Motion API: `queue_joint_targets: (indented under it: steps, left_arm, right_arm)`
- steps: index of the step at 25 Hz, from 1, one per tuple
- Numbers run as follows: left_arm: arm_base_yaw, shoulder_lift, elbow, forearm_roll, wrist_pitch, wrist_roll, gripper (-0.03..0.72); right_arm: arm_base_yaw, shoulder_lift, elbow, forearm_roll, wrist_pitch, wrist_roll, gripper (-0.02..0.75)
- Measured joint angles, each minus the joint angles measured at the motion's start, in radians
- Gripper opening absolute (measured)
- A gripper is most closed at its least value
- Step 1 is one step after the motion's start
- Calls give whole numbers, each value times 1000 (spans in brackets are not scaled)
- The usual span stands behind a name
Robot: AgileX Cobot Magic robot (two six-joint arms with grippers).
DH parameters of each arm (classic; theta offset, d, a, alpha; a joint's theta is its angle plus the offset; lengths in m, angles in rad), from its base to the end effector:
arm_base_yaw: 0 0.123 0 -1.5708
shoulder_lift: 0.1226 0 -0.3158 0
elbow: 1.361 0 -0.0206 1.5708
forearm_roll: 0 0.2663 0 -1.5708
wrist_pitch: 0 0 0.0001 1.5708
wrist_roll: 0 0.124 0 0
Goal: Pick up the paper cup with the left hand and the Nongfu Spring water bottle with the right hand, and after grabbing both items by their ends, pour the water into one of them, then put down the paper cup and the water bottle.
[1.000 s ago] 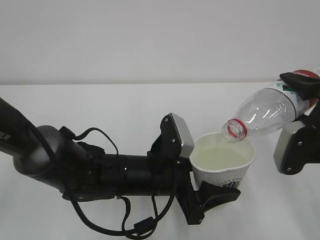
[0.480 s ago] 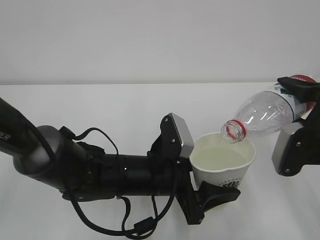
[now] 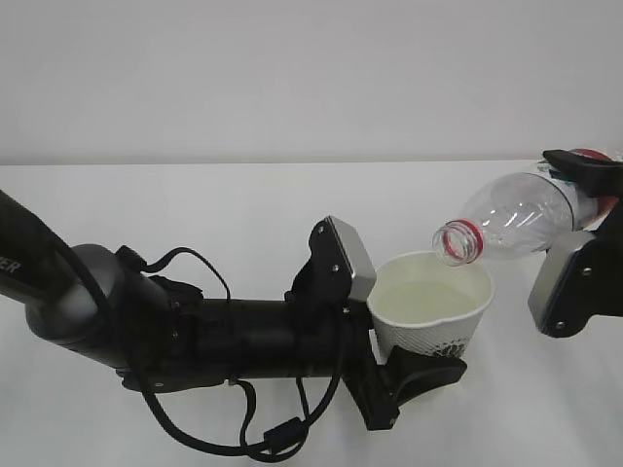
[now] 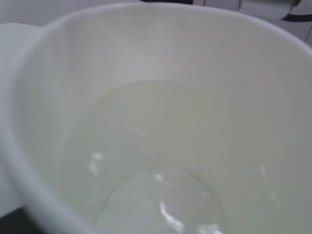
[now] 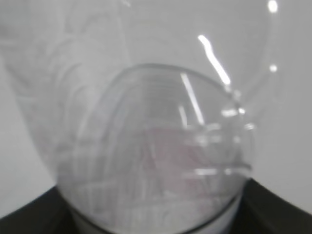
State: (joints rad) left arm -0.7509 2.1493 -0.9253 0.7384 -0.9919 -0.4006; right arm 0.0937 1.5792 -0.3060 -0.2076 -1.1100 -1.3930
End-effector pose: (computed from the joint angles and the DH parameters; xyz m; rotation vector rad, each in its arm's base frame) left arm 0.2686 -0.3462 0.1020 1.1447 1.5628 -1.0238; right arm 0.2784 0.0491 0.1866 -1.3315 1.1111 -0.8948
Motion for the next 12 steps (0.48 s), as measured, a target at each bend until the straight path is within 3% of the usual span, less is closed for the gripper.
queue_joint_targets:
  steps: [12]
  left_arm:
    - [0,0,0,-4,-14,0,528]
  right_arm:
    - [0,2,0,0,0,131,468]
